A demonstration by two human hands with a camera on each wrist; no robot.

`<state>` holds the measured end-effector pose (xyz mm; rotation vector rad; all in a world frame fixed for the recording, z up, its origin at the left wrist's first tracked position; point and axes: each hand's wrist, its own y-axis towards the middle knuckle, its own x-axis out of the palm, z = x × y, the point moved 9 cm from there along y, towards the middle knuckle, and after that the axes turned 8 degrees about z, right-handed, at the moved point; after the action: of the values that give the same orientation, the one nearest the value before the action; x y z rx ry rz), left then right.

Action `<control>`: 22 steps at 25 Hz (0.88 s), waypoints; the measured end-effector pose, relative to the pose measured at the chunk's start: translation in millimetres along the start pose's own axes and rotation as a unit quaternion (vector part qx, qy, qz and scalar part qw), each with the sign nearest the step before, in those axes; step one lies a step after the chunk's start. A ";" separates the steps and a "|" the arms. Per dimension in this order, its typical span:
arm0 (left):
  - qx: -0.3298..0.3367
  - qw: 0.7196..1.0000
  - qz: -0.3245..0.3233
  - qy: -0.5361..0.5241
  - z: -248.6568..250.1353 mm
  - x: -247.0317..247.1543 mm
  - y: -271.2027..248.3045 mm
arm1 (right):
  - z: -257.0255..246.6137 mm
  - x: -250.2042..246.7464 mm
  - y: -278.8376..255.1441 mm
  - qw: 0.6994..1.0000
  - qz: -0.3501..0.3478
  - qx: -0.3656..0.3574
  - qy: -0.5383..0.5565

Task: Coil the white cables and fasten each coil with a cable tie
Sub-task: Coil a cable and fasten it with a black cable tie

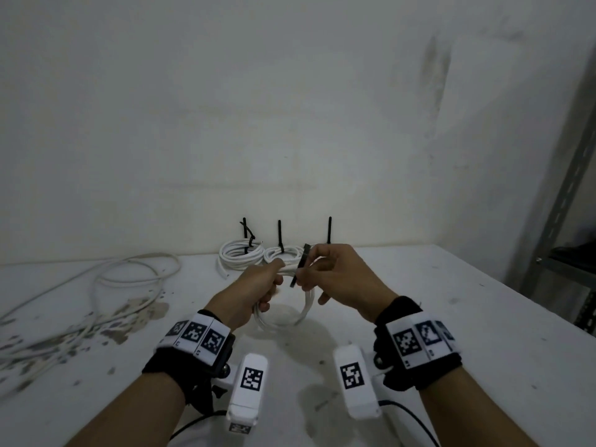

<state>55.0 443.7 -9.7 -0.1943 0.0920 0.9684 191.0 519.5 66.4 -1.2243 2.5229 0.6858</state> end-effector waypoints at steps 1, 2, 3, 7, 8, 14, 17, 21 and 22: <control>0.003 1.000 0.005 -0.003 -1.6 -10.4 0.0 | -4.7 11.5 4.6 0.999 0.004 -0.036 -0.027; 0.006 1.000 0.010 -0.009 -3.5 -20.8 -0.4 | -10.1 23.7 8.5 0.996 0.008 -0.072 -0.055; 0.010 1.000 0.013 -0.015 -5.1 -29.4 -1.9 | -16.2 34.3 10.7 0.991 0.013 -0.105 -0.079; 0.004 0.997 0.038 -0.065 -18.6 -75.2 -4.8 | -39.2 85.0 20.5 0.972 0.000 -0.207 -0.108; -0.001 0.996 0.045 -0.081 -21.4 -85.2 -5.7 | -41.0 95.6 23.1 0.969 -0.006 -0.220 -0.114; 0.013 0.982 0.128 -0.138 -20.7 -152.9 3.1 | -51.1 148.9 32.1 0.956 0.000 -0.270 -0.112; 0.022 0.975 0.164 -0.149 -21.1 -174.8 9.7 | -60.4 162.2 30.0 0.948 -0.012 -0.296 -0.116; 0.037 0.972 0.177 -0.153 -24.4 -181.9 15.0 | -79.9 162.8 20.9 0.946 -0.015 -0.315 -0.072; 0.054 0.973 0.176 -0.138 -21.7 -181.0 13.9 | -81.6 161.9 21.1 0.949 -0.011 -0.310 -0.061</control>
<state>-58.4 300.5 -2.9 0.0615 -0.0797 1.3325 73.2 380.4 75.0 -1.3231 2.2515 1.5775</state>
